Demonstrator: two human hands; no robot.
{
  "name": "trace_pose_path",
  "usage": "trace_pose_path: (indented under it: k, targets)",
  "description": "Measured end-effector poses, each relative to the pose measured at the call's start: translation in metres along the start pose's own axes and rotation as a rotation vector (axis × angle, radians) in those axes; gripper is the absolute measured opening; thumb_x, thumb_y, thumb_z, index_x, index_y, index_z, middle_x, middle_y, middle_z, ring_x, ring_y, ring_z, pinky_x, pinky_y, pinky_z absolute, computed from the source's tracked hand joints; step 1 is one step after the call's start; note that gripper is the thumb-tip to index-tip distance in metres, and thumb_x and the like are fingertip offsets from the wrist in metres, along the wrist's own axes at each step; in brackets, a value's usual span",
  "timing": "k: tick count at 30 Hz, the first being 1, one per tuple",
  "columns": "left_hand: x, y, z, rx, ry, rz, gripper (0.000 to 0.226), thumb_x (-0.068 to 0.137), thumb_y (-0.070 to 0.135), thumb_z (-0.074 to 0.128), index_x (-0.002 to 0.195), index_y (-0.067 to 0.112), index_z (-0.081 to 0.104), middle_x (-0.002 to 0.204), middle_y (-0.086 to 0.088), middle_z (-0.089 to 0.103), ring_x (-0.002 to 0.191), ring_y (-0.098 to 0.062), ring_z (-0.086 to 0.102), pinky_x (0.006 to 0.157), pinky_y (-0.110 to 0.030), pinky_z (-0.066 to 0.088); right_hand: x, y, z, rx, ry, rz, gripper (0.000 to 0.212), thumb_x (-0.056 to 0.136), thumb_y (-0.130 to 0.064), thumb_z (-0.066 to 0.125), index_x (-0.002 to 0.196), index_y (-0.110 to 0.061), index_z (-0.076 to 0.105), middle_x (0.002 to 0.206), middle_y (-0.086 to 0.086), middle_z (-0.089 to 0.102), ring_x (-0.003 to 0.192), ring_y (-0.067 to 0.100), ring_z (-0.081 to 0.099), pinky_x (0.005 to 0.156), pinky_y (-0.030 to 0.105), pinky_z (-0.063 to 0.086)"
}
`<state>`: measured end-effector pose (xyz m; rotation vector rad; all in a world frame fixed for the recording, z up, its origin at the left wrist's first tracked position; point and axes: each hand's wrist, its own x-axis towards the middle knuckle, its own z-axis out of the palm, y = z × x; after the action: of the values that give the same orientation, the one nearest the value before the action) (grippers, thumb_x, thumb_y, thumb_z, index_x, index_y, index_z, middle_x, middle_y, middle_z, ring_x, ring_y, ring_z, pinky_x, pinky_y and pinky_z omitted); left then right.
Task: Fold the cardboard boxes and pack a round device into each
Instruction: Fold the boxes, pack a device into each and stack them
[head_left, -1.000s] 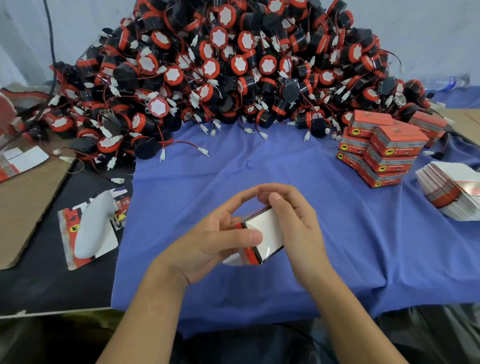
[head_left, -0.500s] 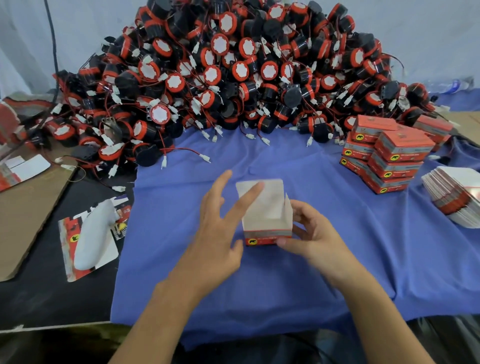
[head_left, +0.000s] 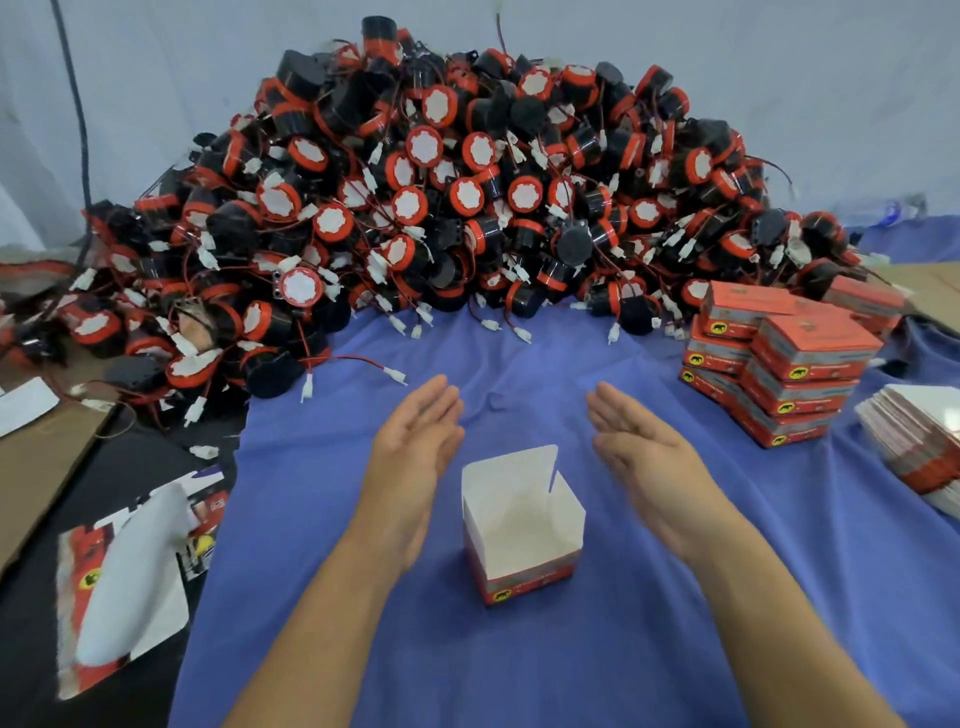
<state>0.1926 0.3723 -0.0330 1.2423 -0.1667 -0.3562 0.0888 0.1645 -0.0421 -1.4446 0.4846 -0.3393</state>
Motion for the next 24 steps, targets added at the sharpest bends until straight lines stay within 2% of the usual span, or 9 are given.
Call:
trace_pose_path:
  k: [4,9,11,13,14,16,19,22,24]
  targets:
    - [0.064,-0.002,0.035,0.111,-0.091,-0.022,0.047,0.106,-0.005,0.041,0.151,0.007,0.046,0.151,-0.005,0.053,0.139,-0.015,0.051,0.116,-0.032,0.041,0.063,-0.006,0.029,0.081,0.022,0.036,0.059,0.104,0.006,0.043,0.158,-0.015,0.037,0.162,-0.004,0.039,0.148,0.011,0.038,0.119,0.031,0.036]
    - [0.152,-0.025,0.077,0.394,-0.165,-0.003,0.057,0.102,-0.002,0.046,0.157,0.011,0.038,0.158,-0.001,0.043,0.144,-0.013,0.041,0.105,-0.024,0.039,0.153,-0.007,0.053,0.086,0.052,0.061,0.065,0.103,0.004,0.044,0.162,-0.012,0.023,0.169,0.002,0.022,0.155,0.019,0.025,0.125,0.039,0.03]
    - [0.186,-0.031,0.091,0.485,-0.18,0.036,0.057,0.1,-0.002,0.047,0.154,0.015,0.043,0.147,0.004,0.051,0.138,-0.017,0.048,0.107,-0.03,0.044,0.189,-0.008,0.06,0.067,0.066,0.046,0.066,0.101,0.008,0.043,0.162,-0.013,0.028,0.164,0.001,0.036,0.148,0.021,0.039,0.118,0.04,0.04]
    - [0.22,-0.035,0.104,0.579,-0.175,0.072,0.061,0.097,-0.002,0.048,0.155,0.017,0.042,0.149,-0.002,0.055,0.138,-0.023,0.051,0.113,-0.042,0.044,0.221,-0.008,0.066,0.049,0.058,0.004,0.062,0.097,0.014,0.037,0.154,-0.011,0.043,0.143,0.001,0.06,0.128,0.021,0.06,0.108,0.04,0.051]
    - [0.234,-0.036,0.109,0.627,-0.167,0.073,0.065,0.097,0.0,0.048,0.158,0.018,0.036,0.153,-0.004,0.051,0.141,-0.024,0.048,0.116,-0.044,0.041,0.234,-0.007,0.068,0.052,0.052,-0.009,0.06,0.097,0.015,0.035,0.149,-0.011,0.049,0.137,0.005,0.065,0.124,0.023,0.063,0.108,0.042,0.051]
    - [0.258,-0.043,0.112,0.722,-0.16,0.065,0.074,0.097,0.006,0.05,0.163,0.021,0.021,0.159,-0.006,0.043,0.144,-0.027,0.044,0.118,-0.045,0.038,0.252,-0.001,0.07,0.024,0.071,-0.049,0.059,0.095,0.016,0.035,0.145,-0.011,0.054,0.134,0.008,0.066,0.126,0.026,0.062,0.112,0.045,0.048]
    - [0.279,-0.057,0.109,0.83,-0.148,0.116,0.079,0.097,0.012,0.052,0.164,0.023,0.013,0.16,-0.007,0.042,0.144,-0.029,0.043,0.118,-0.047,0.035,0.268,0.011,0.067,-0.065,0.16,-0.127,0.066,0.089,0.015,0.039,0.144,-0.018,0.056,0.131,-0.003,0.068,0.126,0.015,0.061,0.11,0.034,0.048]
    - [0.289,-0.07,0.108,0.81,-0.09,0.224,0.076,0.094,0.01,0.054,0.162,0.023,0.023,0.152,-0.004,0.052,0.136,-0.027,0.051,0.114,-0.044,0.04,0.284,0.02,0.063,-0.097,0.152,-0.118,0.066,0.085,0.006,0.043,0.142,-0.024,0.058,0.124,-0.006,0.071,0.118,0.013,0.066,0.104,0.032,0.053]
    - [0.29,-0.073,0.106,0.73,-0.067,0.253,0.072,0.09,0.005,0.054,0.157,0.025,0.034,0.144,0.001,0.059,0.129,-0.021,0.057,0.107,-0.033,0.045,0.287,0.021,0.061,-0.121,0.135,-0.107,0.065,0.088,0.001,0.046,0.145,-0.026,0.055,0.128,-0.003,0.07,0.118,0.016,0.066,0.105,0.037,0.053]
